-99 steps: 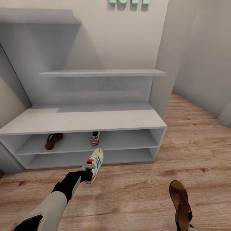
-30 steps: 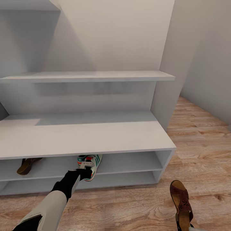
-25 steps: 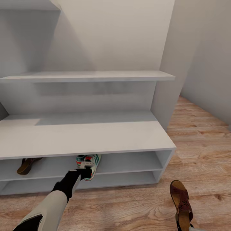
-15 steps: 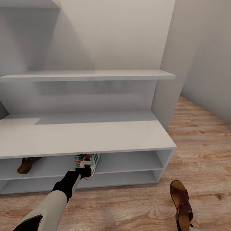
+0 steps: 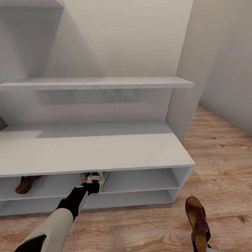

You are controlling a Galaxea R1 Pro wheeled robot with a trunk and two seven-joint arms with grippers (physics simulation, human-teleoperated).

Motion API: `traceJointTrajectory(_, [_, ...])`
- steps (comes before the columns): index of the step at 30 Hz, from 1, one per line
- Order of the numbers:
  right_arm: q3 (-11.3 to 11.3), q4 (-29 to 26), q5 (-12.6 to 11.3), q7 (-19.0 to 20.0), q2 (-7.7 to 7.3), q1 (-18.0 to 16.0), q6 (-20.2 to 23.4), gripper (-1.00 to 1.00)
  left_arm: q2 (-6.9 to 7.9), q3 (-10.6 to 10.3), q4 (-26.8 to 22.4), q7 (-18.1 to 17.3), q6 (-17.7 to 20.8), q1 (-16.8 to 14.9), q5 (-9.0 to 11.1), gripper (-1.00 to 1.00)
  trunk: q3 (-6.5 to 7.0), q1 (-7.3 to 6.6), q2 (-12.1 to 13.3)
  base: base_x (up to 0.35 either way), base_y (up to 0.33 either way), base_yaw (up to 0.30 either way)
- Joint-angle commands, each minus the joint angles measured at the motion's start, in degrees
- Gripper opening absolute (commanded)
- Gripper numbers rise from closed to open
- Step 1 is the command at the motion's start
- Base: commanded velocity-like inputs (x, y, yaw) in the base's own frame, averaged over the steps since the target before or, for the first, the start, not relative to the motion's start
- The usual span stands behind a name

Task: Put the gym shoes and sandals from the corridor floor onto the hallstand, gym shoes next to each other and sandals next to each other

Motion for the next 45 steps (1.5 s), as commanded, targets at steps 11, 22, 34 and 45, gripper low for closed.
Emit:
traceJointTrajectory(11, [-0.19,0.04,0.22,-0.02,0.01,-0.04,-0.17,-1.00,-0.08,0.57,-0.22,-0.45,0.20,0.07,-1.37,-1.00,-0.06,0.02,0.00,0.115,0.000,0.000])
traceJointTrajectory(22, [-0.19,0.01,0.22,-0.02,0.01,-0.04,-0.17,-1.00,-0.13,0.57,-0.14,-0.49,0.20,0.07,-1.37,-1.00,-0.06,0.02,0.00,0.044,0.000,0.000])
traceJointTrajectory(34, [-0.19,-0.04,0.22,-0.02,0.01,-0.04,-0.17,-1.00,0.03,0.55,-0.35,-0.88,0.03,0.09,-1.39,1.00,-0.06,0.02,0.00,0.019,0.000,0.000])
traceJointTrajectory(45, [-0.19,-0.05,0.22,-0.02,0.00,-0.04,-0.17,-1.00,0.20,0.48,-0.43,-0.87,-0.86,0.07,-1.37,1.00,-0.06,0.02,0.00,-0.179,0.045,0.000])
